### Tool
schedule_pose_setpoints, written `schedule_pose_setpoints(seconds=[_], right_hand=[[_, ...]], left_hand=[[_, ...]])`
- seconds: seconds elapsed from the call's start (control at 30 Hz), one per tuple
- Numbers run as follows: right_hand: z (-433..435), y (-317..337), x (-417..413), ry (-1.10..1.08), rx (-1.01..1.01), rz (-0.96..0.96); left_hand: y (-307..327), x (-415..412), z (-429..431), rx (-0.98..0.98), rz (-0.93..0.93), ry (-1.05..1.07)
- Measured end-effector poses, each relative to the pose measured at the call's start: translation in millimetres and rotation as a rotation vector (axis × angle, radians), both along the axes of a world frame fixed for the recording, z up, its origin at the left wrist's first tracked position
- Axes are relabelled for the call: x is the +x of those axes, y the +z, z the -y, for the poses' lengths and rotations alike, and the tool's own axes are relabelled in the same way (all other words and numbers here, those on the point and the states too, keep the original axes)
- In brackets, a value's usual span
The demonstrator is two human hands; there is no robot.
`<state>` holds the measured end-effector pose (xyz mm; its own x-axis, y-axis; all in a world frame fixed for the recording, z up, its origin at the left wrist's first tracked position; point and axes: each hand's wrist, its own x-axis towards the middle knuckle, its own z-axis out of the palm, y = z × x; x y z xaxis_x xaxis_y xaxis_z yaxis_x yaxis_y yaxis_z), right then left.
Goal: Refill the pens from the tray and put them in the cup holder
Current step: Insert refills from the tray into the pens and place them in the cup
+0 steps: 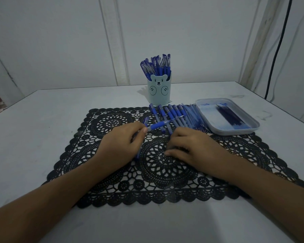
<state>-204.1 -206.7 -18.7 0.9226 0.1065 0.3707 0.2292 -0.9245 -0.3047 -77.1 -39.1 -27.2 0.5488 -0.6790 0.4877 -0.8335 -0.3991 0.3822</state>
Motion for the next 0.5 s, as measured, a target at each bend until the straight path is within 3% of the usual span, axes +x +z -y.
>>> schedule_pose_setpoints(seconds=[0.5], right_hand=[[6.9, 4.9, 0.8, -0.079, -0.093, -0.028]], left_hand=[[-0.6, 0.5, -0.1, 0.011, 0.014, -0.007]])
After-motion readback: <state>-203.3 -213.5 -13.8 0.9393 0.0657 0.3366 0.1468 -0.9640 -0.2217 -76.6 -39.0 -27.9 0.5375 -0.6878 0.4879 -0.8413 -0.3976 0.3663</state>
